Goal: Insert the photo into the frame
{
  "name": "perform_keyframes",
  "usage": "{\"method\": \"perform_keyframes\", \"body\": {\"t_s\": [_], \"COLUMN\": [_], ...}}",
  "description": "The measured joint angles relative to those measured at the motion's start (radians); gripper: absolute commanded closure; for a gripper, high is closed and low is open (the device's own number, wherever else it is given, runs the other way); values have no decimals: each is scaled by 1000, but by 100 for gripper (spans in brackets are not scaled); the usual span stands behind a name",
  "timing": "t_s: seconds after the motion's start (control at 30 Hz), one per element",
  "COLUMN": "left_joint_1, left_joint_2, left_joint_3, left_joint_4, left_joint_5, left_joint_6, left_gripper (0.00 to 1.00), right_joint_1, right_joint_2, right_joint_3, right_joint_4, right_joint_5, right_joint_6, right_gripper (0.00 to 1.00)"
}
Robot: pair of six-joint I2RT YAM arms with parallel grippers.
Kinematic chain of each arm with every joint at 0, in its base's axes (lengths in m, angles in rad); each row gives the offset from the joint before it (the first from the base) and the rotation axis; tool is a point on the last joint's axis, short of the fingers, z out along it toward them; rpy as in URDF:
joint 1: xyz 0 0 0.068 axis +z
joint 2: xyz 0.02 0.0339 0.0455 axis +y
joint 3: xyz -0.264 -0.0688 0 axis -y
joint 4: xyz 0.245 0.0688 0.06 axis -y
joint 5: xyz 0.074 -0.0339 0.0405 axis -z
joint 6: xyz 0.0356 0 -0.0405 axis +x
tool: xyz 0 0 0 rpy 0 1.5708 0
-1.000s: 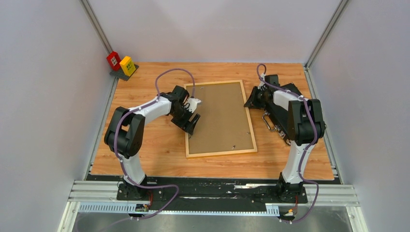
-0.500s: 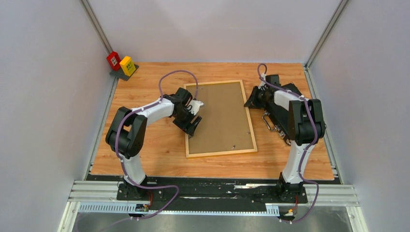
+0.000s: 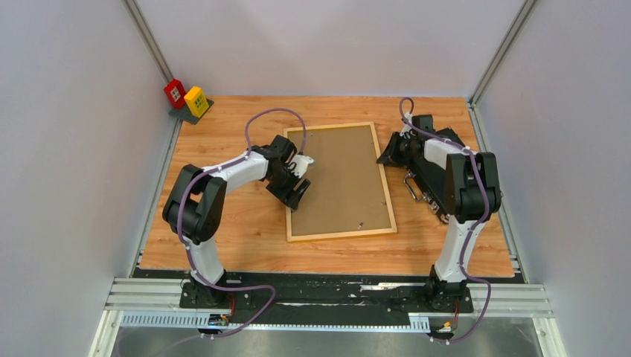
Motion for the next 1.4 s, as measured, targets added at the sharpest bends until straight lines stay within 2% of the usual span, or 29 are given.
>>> {"method": "perform_keyframes", "body": {"t_s": [0.3,0.57,0.93,1.0,1.1,1.2,1.3,1.4], "left_joint_1": [-8,-23,-22,-22,-22,-25,-29,-33], "left_joint_2": [0,0,0,0,0,0,-2,-5], "left_joint_3": [0,-2,-2,-2,-2,-2,-1,-1], "left_joint_4": [-2,-5,-13,-14,-14,-18,-22,-27], "left_joint_5": [-10,-27,-31,-31,-31,-24,-21,-22], "left_joint_6": [13,17,16,16,17,21,23,23], "left_gripper": [27,36,40,39,29,21,16,11], "right_joint_1": [-4,-5,-10,-10,-11,-11,-11,-11], "right_joint_2": [12,13,19,19,19,21,22,22], "right_joint_3": [0,0,0,0,0,0,0,0], "right_joint_4": [10,10,16,16,16,19,23,23], "right_joint_5": [-3,-5,-21,-22,-23,-25,-29,-31], "right_joint_6": [0,0,0,0,0,0,-1,-8], "right_gripper": [100,100,100,100,100,95,84,68]}}
